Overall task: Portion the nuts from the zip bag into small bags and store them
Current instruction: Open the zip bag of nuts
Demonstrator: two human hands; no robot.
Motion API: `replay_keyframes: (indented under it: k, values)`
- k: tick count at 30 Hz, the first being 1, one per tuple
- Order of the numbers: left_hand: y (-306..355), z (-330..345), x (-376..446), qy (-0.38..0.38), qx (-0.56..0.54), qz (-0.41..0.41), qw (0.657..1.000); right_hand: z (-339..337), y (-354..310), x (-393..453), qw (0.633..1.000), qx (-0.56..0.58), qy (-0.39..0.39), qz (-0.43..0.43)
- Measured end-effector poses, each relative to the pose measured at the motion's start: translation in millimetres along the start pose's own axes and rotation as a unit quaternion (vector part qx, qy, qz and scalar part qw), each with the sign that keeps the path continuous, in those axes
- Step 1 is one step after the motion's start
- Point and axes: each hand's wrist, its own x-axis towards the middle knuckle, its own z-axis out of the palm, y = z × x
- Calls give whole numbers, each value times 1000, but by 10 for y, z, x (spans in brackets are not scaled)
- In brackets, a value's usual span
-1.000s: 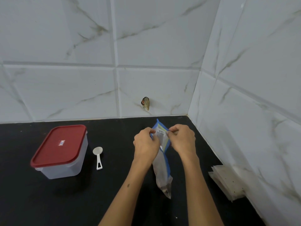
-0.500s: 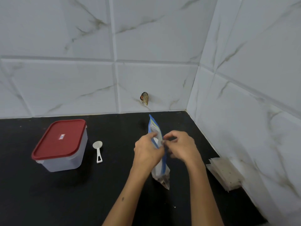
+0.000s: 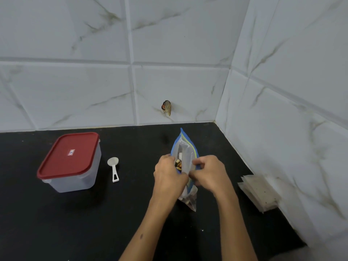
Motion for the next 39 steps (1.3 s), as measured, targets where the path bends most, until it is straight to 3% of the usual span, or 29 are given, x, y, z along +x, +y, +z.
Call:
replay_keyframes:
  k: [5, 9, 16, 23, 31, 35, 39]
  values:
    - [-7, -103, -48, 22, 9, 31, 999, -70, -5, -68, 990, -42, 125, -51]
    - [21, -103, -96, 42, 0, 63, 997, -60, -42, -103, 981, -72, 167, -59]
    - [-62, -107, -64, 46, -13, 23, 999, -128, 67, -89, 990, -64, 124, -31]
    - [15, -236, 271, 98, 61, -6, 993, -192, -74, 188, 988, -77, 133, -29]
    - [82, -95, 862, 27, 19, 46, 998, -36, -314, 759, 984, -85, 54, -146]
    - [-21, -142, 982, 2, -3, 41, 999, -134, -239, 863, 986, -72, 75, -128]
    - [-78, -117, 1041, -53, -60, 71, 994, -219, -225, 901, 990, -47, 20, -134]
